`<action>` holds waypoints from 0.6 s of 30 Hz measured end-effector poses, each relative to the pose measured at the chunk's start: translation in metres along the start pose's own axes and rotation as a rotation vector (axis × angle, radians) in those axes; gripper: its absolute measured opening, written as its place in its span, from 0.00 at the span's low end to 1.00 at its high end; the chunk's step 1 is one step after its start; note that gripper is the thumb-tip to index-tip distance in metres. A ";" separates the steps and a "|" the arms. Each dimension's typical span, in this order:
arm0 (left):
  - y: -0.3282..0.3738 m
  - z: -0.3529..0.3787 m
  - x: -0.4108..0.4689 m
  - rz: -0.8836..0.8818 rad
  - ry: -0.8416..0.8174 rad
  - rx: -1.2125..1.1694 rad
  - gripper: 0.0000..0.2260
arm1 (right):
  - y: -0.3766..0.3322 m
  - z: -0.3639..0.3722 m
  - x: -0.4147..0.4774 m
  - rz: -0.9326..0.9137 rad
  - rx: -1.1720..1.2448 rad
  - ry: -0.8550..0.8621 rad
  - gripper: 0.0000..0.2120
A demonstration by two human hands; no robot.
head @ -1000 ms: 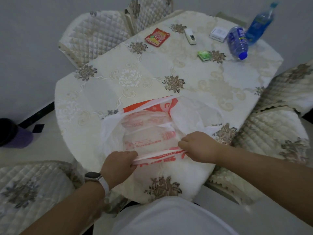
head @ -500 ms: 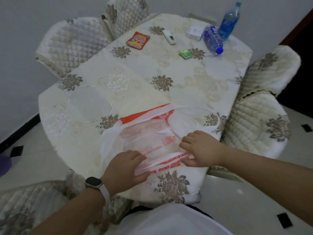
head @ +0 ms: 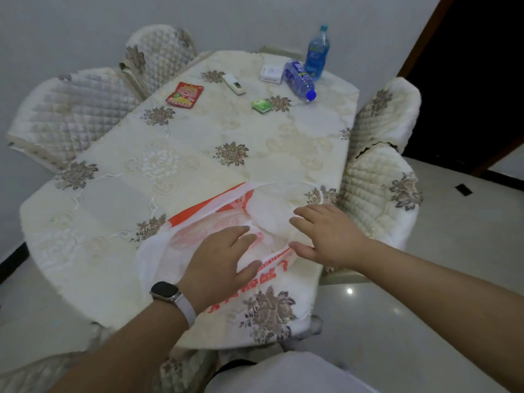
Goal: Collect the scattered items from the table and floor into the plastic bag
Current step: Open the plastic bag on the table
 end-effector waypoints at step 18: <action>0.268 0.025 0.144 0.154 0.124 0.149 0.21 | 0.173 -0.030 -0.243 0.338 0.078 0.088 0.26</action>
Point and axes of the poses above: each hand's wrist, its own x-axis towards the middle knuckle, its own z-axis out of the palm, y = z × x, the point moved 3 cm from there along x, towards the middle knuckle, and after that the axes turned 10 degrees about -y, right-handed, at the moved point
